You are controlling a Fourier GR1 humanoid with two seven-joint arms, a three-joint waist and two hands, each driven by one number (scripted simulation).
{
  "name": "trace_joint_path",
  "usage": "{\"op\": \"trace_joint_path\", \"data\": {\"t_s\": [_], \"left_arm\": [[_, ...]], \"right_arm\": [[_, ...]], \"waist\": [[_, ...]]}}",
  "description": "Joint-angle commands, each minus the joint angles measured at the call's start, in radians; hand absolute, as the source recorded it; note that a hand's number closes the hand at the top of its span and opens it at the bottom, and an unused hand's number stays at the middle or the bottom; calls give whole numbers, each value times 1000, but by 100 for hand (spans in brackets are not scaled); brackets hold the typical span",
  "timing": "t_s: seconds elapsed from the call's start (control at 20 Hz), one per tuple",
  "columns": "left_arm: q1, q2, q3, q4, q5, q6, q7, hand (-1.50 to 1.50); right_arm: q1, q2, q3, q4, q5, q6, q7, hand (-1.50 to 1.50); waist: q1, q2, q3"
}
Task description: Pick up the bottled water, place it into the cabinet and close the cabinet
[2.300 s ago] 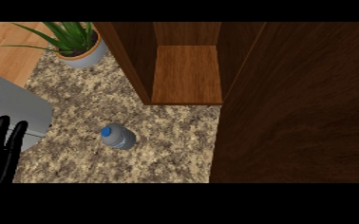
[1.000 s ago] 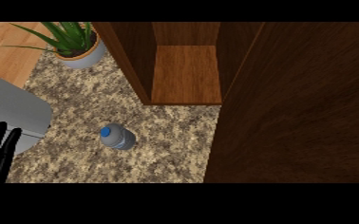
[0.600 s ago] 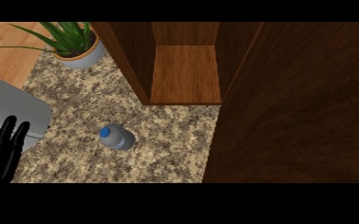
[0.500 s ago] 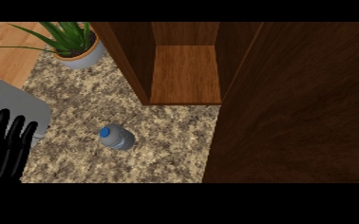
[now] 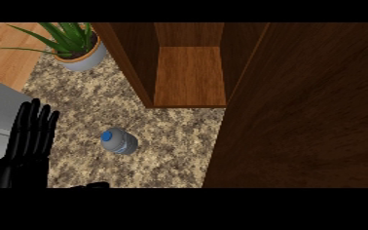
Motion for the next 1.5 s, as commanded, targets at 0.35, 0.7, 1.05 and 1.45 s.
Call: {"op": "trace_joint_path", "data": {"t_s": [0.35, 0.7, 1.05, 1.45], "left_arm": [[-75, 5, 31, 290, 6, -32, -150, -150], [-118, 30, 57, 501, 45, -86, -313, -150], [-154, -11, -20, 637, 19, 2, -422, -150], [-233, -11, -63, 863, 69, 80, -546, -150]], "right_arm": [[52, -108, 35, -191, 125, -34, 85, -150], [-52, -74, 26, -121, 146, -70, 101, -150], [-37, -82, 116, -122, 212, -119, 83, -150], [-17, -170, 55, -135, 122, -110, 50, -150]], "waist": [[-4, -1, 0], [2, 1, 0], [-3, -1, 0], [-3, 1, 0]]}}
